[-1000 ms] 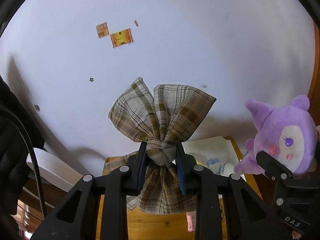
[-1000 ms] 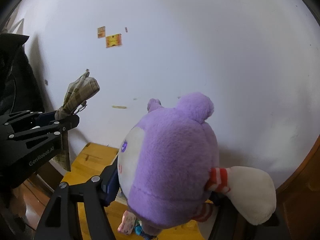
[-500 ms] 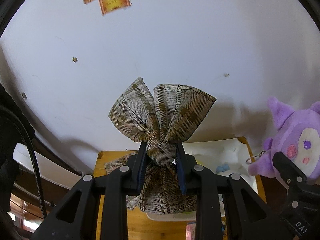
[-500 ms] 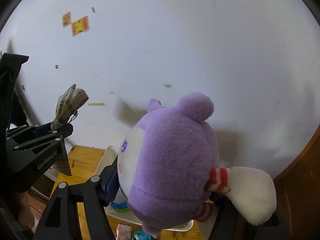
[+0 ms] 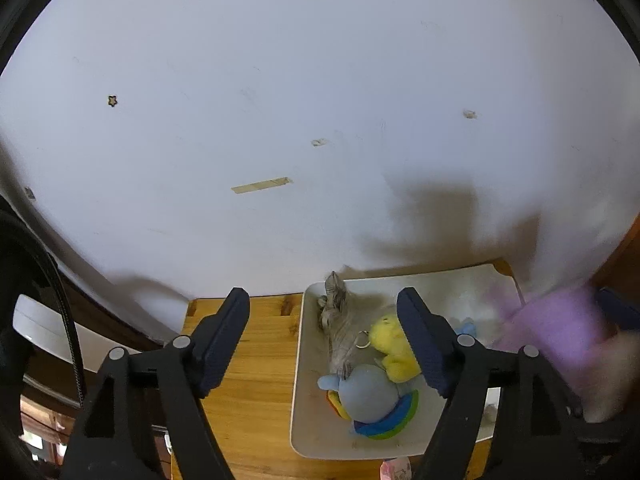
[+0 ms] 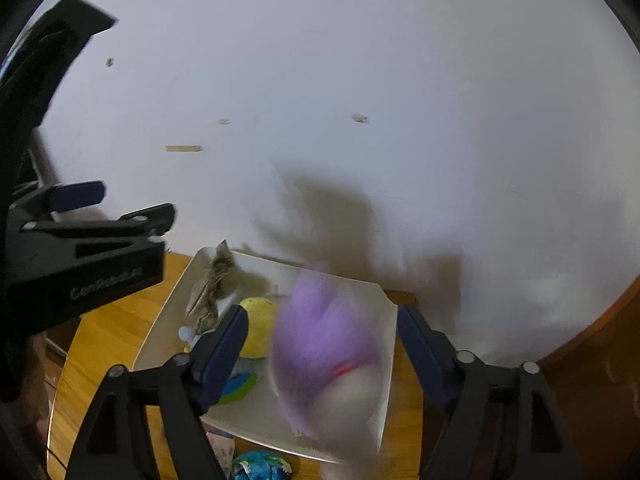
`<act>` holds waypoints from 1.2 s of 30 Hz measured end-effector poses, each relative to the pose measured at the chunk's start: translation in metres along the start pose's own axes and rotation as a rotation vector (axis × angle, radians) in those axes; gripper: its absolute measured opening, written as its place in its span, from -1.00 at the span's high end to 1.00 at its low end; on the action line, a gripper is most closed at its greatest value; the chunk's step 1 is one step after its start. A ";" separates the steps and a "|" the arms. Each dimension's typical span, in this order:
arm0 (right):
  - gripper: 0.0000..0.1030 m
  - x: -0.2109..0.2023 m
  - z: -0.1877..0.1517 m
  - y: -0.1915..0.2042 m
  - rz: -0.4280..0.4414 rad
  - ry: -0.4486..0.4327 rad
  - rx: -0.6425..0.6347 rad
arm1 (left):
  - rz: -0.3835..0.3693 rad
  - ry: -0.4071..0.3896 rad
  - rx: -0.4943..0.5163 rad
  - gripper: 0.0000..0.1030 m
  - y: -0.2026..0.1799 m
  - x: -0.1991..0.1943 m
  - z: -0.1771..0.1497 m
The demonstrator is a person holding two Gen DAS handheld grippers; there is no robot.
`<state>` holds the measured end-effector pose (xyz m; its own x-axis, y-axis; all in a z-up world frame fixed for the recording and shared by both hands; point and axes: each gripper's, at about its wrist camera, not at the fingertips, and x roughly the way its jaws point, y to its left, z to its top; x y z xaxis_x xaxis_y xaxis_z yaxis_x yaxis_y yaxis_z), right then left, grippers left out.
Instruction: Organize objects
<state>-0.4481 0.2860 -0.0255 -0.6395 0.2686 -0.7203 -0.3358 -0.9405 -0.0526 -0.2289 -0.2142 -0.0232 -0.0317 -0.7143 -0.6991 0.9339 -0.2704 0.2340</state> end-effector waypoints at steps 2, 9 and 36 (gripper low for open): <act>-0.56 -0.005 -0.004 0.000 0.015 -0.011 -0.003 | -0.004 0.008 -0.002 -0.63 0.003 -0.001 -0.003; -0.56 -0.018 -0.004 0.000 0.096 -0.019 0.038 | -0.058 0.051 -0.088 -0.87 0.014 0.000 0.000; -0.56 -0.152 -0.053 0.011 0.160 -0.155 0.017 | -0.057 -0.016 -0.142 -0.94 0.021 -0.104 -0.032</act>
<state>-0.3180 0.2236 0.0468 -0.7836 0.1461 -0.6038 -0.2320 -0.9705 0.0662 -0.1943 -0.1251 0.0325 -0.0909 -0.7107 -0.6976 0.9713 -0.2180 0.0956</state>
